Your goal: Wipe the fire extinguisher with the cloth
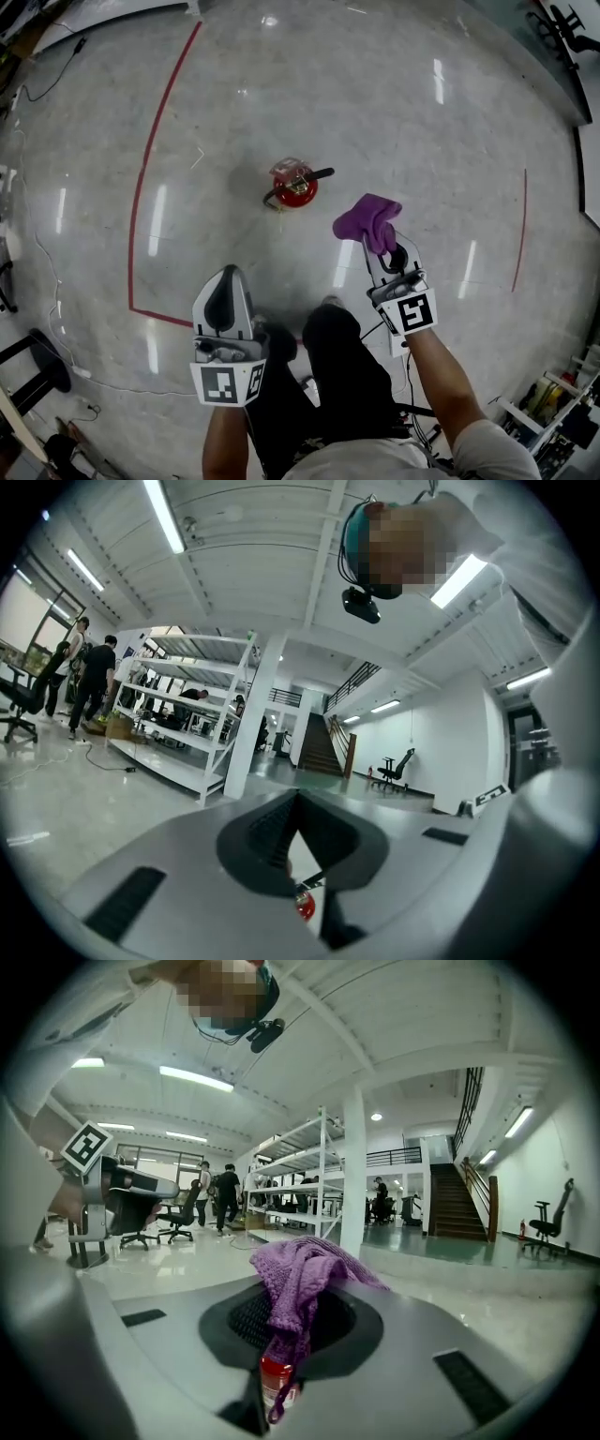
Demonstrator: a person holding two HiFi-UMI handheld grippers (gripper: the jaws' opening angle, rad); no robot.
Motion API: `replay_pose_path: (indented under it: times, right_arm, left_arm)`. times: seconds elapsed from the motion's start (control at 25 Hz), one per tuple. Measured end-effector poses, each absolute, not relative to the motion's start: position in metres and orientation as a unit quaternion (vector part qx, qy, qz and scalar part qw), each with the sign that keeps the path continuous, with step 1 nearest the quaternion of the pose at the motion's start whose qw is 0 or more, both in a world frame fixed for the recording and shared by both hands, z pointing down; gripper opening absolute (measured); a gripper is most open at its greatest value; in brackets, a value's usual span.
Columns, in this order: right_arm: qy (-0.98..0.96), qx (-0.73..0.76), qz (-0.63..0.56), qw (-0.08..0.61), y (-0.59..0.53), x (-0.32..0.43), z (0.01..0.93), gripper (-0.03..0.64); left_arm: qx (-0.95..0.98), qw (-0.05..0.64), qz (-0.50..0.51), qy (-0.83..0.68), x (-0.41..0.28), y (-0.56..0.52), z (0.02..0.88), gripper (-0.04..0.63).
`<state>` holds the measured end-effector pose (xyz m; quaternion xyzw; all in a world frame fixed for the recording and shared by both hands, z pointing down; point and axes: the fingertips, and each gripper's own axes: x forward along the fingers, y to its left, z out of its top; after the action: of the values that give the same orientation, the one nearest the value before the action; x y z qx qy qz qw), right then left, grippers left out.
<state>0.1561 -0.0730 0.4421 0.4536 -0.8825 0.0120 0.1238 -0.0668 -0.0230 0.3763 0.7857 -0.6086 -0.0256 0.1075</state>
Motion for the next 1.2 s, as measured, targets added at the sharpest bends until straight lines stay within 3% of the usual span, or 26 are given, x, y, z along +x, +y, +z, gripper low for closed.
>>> replay_pose_path:
  times: [0.6,0.84,1.2]
  right_arm:
    - [-0.874,0.447,-0.081,0.169,-0.172,0.138,0.623,0.049]
    - [-0.899,0.385,-0.094,0.186,-0.183,0.107,0.634,0.049]
    - [-0.924,0.243,-0.123,0.269,-0.157,0.068,0.66,0.049]
  left_arm:
    - [0.819,0.084,-0.077,-0.562,-0.051,-0.056,0.538,0.004]
    - [0.818,0.071,-0.084,-0.564,-0.062,-0.043,0.549,0.005]
    - [0.818,0.06,-0.089,-0.566,-0.065,-0.034,0.54,0.004]
